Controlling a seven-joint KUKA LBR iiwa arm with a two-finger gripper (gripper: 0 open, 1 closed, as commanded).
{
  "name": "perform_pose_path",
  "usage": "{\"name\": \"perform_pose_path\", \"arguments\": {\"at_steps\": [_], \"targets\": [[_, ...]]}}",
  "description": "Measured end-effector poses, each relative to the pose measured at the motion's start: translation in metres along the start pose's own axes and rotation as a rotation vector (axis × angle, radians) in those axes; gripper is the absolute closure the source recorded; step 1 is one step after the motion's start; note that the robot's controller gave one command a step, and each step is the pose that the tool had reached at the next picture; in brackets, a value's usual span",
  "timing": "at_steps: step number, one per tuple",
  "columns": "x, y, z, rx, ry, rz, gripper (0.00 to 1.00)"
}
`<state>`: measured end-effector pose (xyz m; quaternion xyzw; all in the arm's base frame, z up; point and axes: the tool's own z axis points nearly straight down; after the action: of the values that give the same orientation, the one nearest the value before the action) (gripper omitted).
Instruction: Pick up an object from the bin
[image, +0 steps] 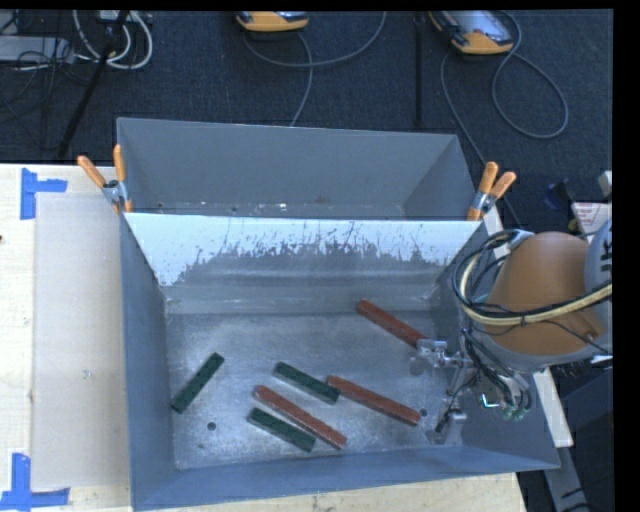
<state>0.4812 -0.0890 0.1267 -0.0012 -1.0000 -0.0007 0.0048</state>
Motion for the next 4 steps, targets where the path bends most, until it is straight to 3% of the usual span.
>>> {"name": "perform_pose_path", "arguments": {"at_steps": [1, 2, 3, 4], "targets": [[-0.003, 0.075, 0.043, -0.003, -0.004, -0.092, 0.0], [-0.004, 0.071, 0.041, 0.001, -0.007, -0.09, 1.0], [-0.003, 0.071, 0.041, 0.002, -0.007, -0.092, 0.0], [-0.03, 0.02, 0.031, 0.002, -0.012, 0.075, 0.0]]}}
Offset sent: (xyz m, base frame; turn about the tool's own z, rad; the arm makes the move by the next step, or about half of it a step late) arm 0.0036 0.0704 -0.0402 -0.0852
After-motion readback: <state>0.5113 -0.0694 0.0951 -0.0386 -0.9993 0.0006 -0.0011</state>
